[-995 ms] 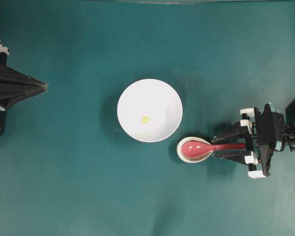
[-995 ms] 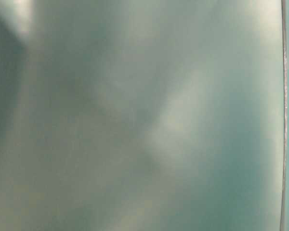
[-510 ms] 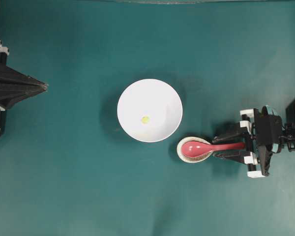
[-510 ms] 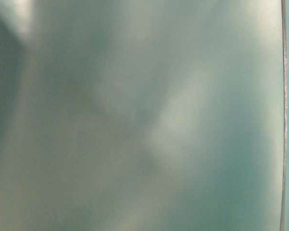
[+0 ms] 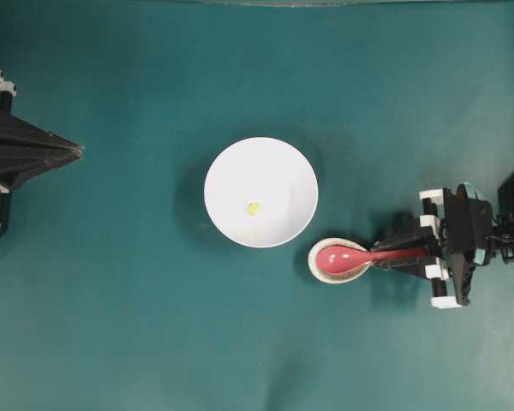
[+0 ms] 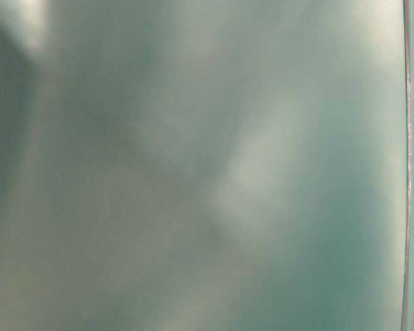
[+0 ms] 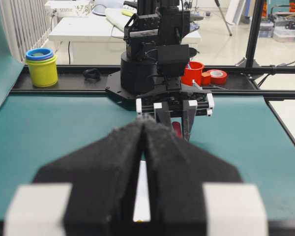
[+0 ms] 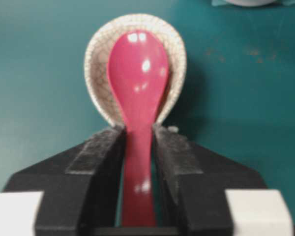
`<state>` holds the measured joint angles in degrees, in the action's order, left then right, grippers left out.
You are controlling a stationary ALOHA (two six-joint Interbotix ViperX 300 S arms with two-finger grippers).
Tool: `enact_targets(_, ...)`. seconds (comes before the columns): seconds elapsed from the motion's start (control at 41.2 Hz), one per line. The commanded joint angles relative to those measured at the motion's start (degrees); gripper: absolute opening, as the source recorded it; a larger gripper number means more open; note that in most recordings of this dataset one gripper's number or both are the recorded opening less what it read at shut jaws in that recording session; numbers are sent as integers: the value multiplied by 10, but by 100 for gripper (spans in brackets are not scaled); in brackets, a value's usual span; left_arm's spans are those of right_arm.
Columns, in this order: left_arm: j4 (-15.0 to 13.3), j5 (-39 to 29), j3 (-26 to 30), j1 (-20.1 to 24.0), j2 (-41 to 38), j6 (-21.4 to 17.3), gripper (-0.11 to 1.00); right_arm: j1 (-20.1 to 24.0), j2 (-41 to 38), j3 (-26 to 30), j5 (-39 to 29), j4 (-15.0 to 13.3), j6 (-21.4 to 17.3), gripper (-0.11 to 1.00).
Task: Scoop the yellow hexagonal prism block from the bowl with a spoon using the right arm.
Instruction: 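Close the right gripper on the red spoon's handle end, then lift the red spoon off the spoon rest with the right gripper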
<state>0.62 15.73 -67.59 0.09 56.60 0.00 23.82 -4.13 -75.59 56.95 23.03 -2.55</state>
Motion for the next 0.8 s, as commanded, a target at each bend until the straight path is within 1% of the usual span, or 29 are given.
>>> enact_targets(0.0, 2, 3, 14, 0, -4, -1, 0, 2, 5, 4, 4, 2, 1, 24)
enact_targets(0.024, 2, 3, 14, 1, -4, -1, 0, 1, 5, 4, 4, 2, 1, 22)
enact_targets(0.218, 2, 0, 14, 0, -4, -1, 0, 1, 8, 7, 6, 2, 1, 22)
enact_targets(0.34, 2, -1, 15, 0, -4, -1, 0, 1, 27, 11, 1, 2, 4, 23)
enact_targets(0.437, 2, -1, 14, 0, -4, -1, 0, 1, 58, 15, -18, 2, 7, 22)
enact_targets(0.607, 2, -6, 14, 0, -4, -1, 0, -9, 130, 27, -84, 2, 12, 22)
enact_targets(0.777, 2, -25, 15, 0, -4, -2, 0, -40, 200, 60, -185, 2, 23, 22)
